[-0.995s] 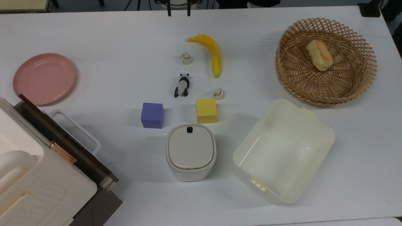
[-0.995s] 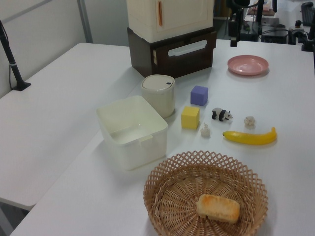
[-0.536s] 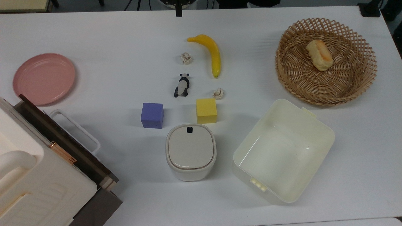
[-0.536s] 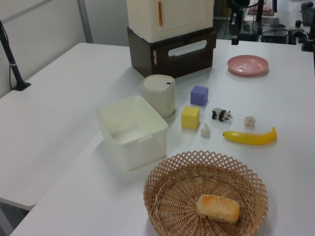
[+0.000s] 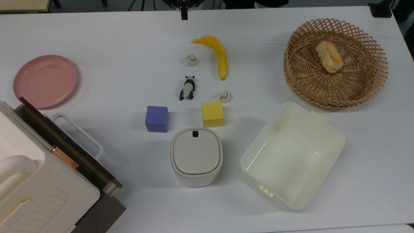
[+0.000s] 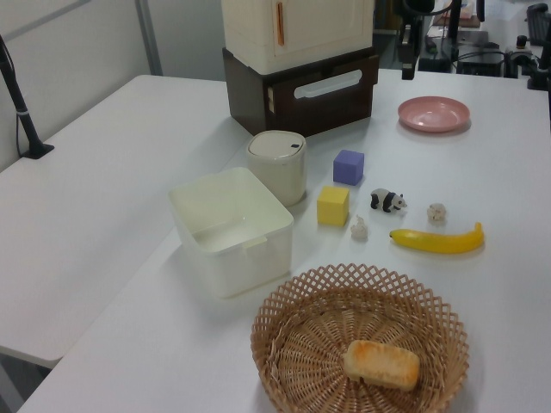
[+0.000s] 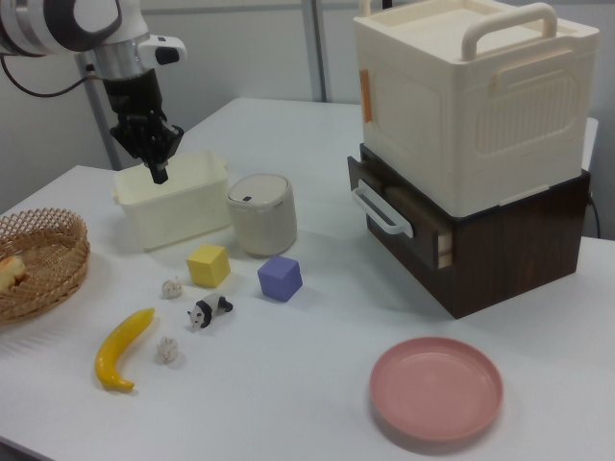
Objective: Open the trash can
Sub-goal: 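Move the gripper over the cream trash can and lower toward its lid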
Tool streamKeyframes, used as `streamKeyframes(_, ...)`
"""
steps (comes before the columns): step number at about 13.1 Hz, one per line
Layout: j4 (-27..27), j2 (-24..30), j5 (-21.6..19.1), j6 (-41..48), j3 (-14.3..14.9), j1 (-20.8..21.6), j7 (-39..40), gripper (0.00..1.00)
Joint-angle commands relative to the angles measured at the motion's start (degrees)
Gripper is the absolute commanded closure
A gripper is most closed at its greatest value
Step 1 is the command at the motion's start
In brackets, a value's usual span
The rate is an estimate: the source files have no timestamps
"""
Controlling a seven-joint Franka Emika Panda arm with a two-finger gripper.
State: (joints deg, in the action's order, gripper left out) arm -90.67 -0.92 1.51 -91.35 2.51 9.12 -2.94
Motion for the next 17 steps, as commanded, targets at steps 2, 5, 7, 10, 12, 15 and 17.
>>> streamKeyframes(2, 0.32, -2.06, -0.19, -6.10, 0.56, -0.07, 0.21, 1.00)
streamKeyframes(5, 0.58, -5.39, -0.72, -13.74, 0.57, -0.68, 0.21, 1.00)
streamKeyframes(7, 0.58, -7.77, -0.90, -19.80, 0.57, -1.03, 0.21, 1.00)
streamKeyframes(10, 0.67, -11.46, -1.68, -29.21, 0.57, -1.83, -0.14, 1.00)
streamKeyframes(12, 0.67, -14.09, -2.30, -35.44, 0.48, -1.74, -0.05, 1.00)
streamKeyframes(15, 0.67, -17.26, -2.13, -41.53, 0.30, -1.48, 0.04, 1.00)
streamKeyframes(17, 0.67, -19.29, -2.13, -46.09, 0.13, -1.30, -0.14, 1.00)
